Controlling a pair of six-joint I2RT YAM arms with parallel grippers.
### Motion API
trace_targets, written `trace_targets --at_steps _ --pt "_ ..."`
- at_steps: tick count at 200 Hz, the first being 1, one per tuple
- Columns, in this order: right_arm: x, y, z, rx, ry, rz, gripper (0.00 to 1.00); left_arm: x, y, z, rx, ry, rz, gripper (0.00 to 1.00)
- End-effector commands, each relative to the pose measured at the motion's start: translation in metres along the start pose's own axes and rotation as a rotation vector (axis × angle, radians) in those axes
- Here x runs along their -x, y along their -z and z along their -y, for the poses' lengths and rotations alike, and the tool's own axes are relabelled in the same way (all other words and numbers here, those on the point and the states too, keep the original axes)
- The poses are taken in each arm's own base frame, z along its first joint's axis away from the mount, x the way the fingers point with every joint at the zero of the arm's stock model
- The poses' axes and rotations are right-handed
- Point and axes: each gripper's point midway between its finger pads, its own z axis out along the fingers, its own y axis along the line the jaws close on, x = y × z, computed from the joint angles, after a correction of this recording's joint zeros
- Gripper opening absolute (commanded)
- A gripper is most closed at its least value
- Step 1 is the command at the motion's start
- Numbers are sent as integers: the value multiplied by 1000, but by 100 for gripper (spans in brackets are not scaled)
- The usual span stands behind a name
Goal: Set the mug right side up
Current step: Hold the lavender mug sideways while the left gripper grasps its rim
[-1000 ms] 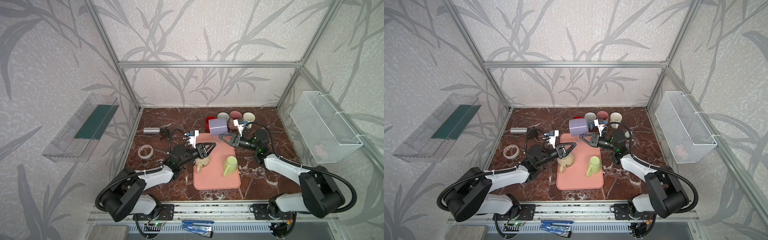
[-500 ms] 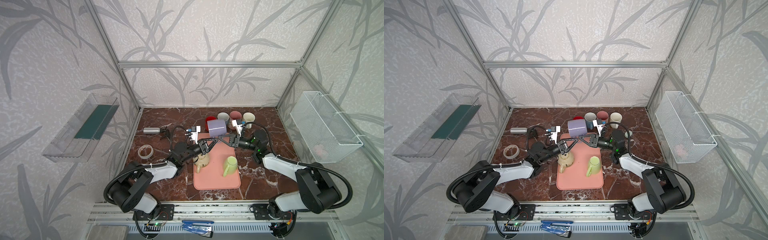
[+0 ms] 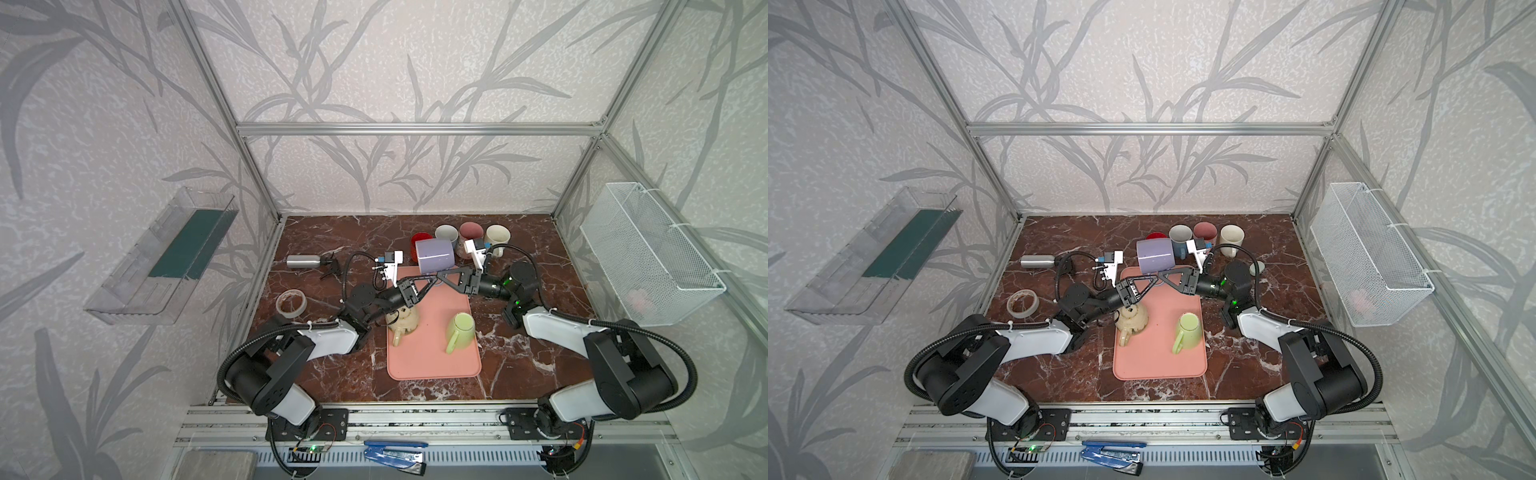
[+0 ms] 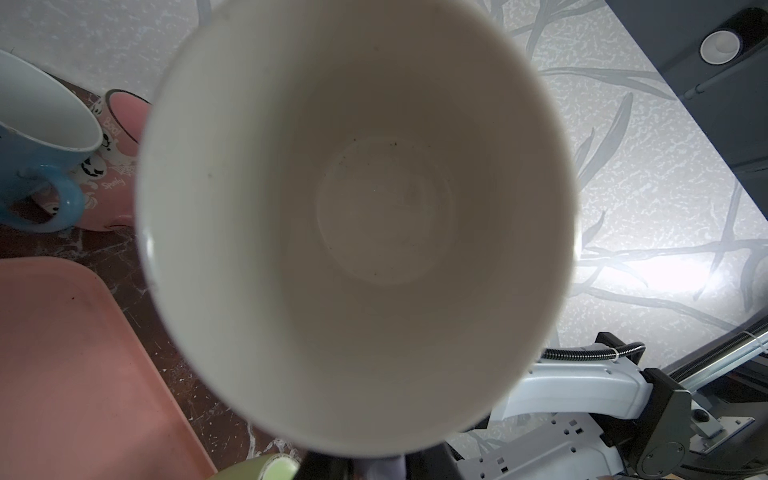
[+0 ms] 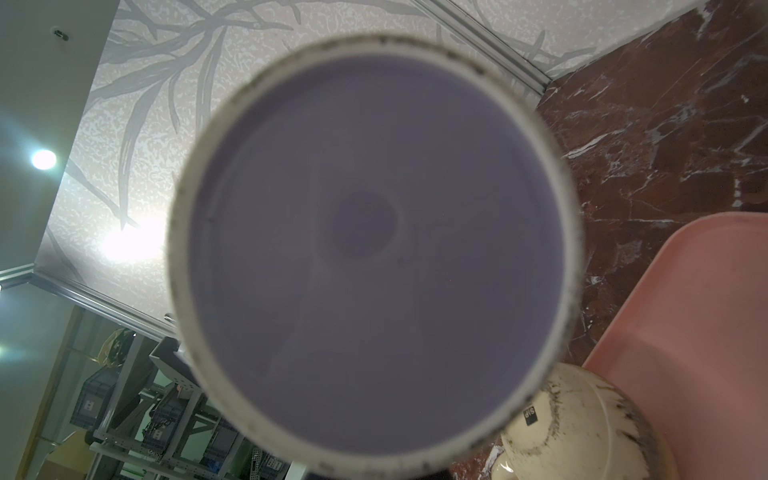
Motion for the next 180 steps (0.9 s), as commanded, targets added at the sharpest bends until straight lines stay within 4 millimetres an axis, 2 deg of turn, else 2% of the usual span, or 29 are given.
trace_targets --at_steps 1,11,30,46,83,141,180 --pt "4 0 -29 92 127 2 0 10 -5 13 -46 -24 16 18" --pt "3 0 -29 91 127 -2 0 9 -5 10 -34 -24 13 15" --pt "1 0 -28 88 126 -4 0 7 -3 7 -24 -25 17 0" --pt "1 0 -27 83 127 -1 0 8 -1 6 -20 -27 24 0" --pt "2 0 -28 82 132 3 19 7 3 8 -20 -38 29 0" --pt "2 2 -27 74 145 11 39 9 14 1 15 -37 61 0" --pt "0 3 -23 65 146 13 44 12 19 -1 21 -32 75 0"
